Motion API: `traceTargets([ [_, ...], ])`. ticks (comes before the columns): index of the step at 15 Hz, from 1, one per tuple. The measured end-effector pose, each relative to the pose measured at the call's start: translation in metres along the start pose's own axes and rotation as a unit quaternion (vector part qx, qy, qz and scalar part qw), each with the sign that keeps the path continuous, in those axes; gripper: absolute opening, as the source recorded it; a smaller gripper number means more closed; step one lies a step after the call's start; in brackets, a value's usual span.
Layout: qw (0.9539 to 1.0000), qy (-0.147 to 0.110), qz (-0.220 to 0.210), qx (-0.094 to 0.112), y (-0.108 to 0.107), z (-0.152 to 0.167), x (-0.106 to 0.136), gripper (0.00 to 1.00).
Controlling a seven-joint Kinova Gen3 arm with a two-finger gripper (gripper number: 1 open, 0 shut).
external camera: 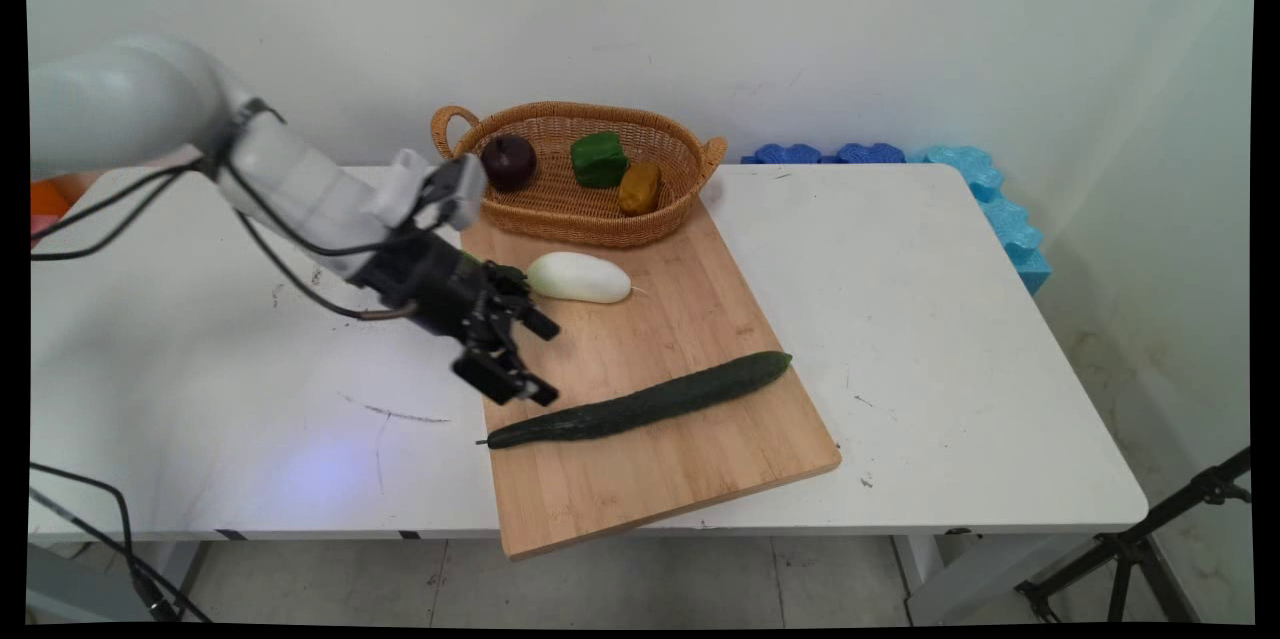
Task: Pick up the cucumber from the cutting board
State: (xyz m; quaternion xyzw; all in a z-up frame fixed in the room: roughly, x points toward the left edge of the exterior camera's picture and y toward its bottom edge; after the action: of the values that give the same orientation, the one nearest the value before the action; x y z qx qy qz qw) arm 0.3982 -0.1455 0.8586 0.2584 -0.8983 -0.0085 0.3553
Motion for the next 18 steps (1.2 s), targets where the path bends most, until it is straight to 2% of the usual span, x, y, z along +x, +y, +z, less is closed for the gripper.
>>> traceTargets([
  [8, 0.9996, -0.001, -0.028, 0.007, -0.006, 0.066, 0.025, 1.00],
  [18, 0.9996, -0.008, -0.026, 0.009, -0.008, 0.109, 0.040, 1.00],
])
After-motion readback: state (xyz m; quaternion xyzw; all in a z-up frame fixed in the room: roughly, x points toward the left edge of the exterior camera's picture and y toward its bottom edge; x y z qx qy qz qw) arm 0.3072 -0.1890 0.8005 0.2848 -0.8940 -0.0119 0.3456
